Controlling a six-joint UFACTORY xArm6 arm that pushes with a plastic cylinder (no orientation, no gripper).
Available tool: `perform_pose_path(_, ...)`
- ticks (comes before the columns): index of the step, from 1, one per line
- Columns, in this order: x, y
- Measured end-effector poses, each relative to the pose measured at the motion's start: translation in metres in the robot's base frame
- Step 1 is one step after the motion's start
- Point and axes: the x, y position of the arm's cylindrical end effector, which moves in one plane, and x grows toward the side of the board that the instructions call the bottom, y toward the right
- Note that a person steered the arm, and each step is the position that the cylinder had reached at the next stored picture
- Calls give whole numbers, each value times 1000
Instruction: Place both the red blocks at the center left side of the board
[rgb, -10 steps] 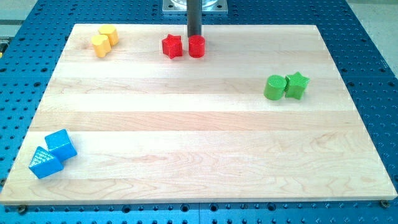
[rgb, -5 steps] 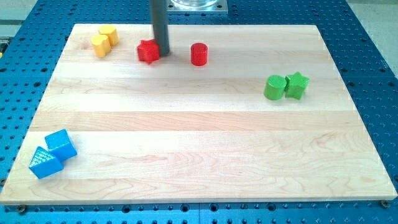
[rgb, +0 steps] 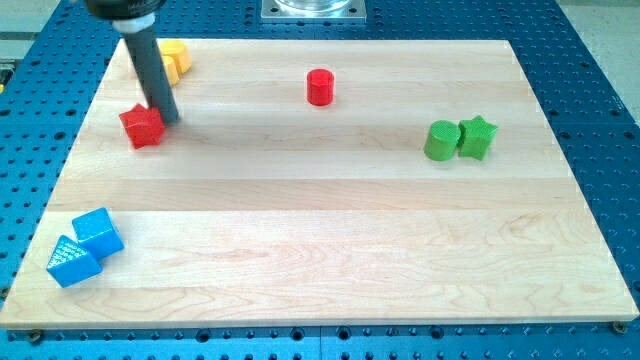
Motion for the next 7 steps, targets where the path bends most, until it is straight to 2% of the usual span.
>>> perform_pose_path(1,13,21)
perform_pose_path(2,18,125)
perform_pose_path(3,-21,204)
perform_pose_path(4,-59,246)
perform_pose_path(5,-73,246)
perform_pose_path(6,-64,187)
perform_pose_path(7,-62,153)
